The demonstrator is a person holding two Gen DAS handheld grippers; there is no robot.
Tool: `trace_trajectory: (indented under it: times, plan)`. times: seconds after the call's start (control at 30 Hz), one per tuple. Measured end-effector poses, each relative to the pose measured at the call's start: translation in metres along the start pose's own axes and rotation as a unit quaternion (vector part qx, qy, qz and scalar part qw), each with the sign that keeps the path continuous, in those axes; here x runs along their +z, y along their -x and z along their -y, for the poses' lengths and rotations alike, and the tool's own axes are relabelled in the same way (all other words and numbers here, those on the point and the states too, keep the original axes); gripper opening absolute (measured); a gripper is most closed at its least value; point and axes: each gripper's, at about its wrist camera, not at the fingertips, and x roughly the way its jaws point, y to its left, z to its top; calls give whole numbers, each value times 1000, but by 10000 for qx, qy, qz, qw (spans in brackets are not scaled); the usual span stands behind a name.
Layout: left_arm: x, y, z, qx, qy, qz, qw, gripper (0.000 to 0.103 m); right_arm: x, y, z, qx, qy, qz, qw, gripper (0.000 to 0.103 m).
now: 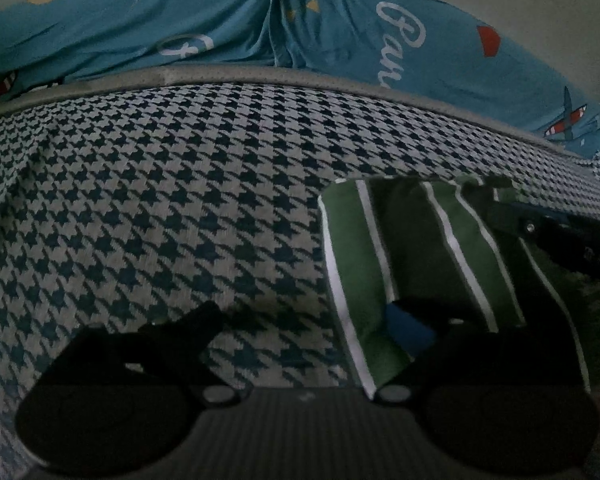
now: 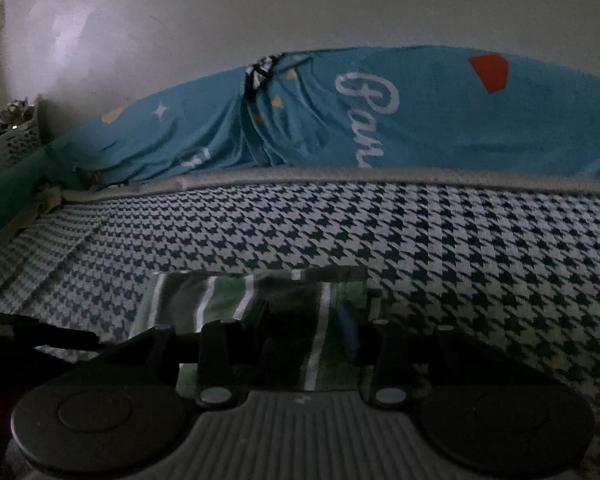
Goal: Fold clothes
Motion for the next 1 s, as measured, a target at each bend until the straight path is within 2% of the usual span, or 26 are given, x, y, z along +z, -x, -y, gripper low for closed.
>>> trace_trajectory:
  times: [0.2,0.5,0.63,0.73,0.8,0.87,1.0]
  plan:
    - [5,-2,3,98,-60,-24,9999,101,-2,-7,4,-50,-129,-50,9999,38]
    - [15,5,2,170,-120,3,9998,103,-4,-7,-5,-221,96,40,9997,38]
    - [21,19,-1,81,-63,114,9999,103,0,4,-7,-191,29,95,9998,38]
    - [25,32,0,74,-199,269,9994,103,3,19,-8,-123,-179,152,9996,39]
    - [25,40,3,51,-281,311,9991,103,3,29,-13,-198,-238,203,9993,40]
    - [22,45,4,-3,-312,320,9990,103,1,39,-18,-315,-278,208,9989,46]
    - [14,51,3,-15,-367,345,9987,103,-5,53,-25,-470,-386,207,9979,47]
